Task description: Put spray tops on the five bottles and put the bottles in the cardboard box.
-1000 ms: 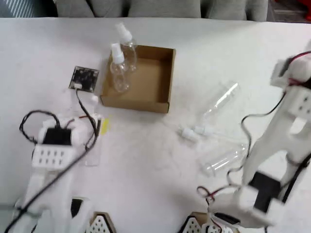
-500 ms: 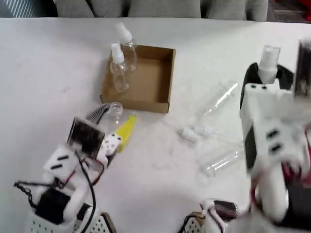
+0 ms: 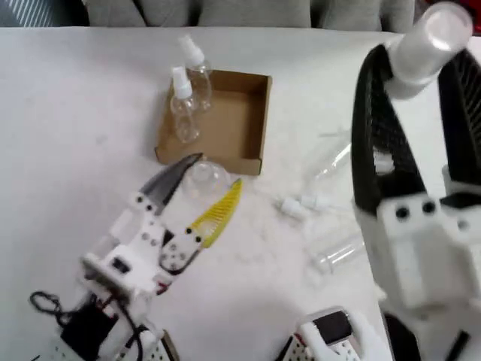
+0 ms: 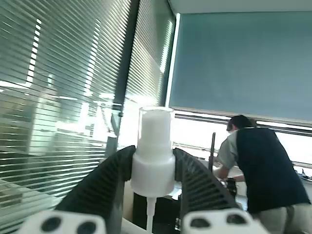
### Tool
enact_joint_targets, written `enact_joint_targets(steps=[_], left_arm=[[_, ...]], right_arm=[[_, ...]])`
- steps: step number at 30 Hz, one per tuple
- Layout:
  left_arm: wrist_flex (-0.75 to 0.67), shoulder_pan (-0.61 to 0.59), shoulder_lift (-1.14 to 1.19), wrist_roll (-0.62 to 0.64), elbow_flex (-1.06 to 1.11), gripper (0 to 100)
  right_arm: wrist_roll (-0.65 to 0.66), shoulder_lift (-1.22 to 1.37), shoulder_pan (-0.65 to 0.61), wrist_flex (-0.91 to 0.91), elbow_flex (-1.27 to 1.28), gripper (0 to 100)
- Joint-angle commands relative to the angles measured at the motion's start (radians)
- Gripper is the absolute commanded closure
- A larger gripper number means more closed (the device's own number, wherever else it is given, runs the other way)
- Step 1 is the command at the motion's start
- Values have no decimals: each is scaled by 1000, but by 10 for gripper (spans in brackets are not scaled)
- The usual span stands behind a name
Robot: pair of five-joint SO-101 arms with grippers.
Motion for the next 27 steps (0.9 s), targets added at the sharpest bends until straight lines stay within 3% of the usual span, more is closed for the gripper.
enact_joint_targets(steps=[1,7,12,20,27], left_arm=[[-89,38,71,12,60,980],[-184,36,62,12,176,980],[-186,31,61,12,241,980],[-184,-10,-53,12,370,980],[-186,-73,-58,12,377,980]], right_arm=[[2,-15,-85,-21,-2,981],[0,-73,-239,41,12,981],[0,-150,-259,13,222,981],[8,-332,-254,-394,773,981],[8,-332,-252,-636,1033,981]])
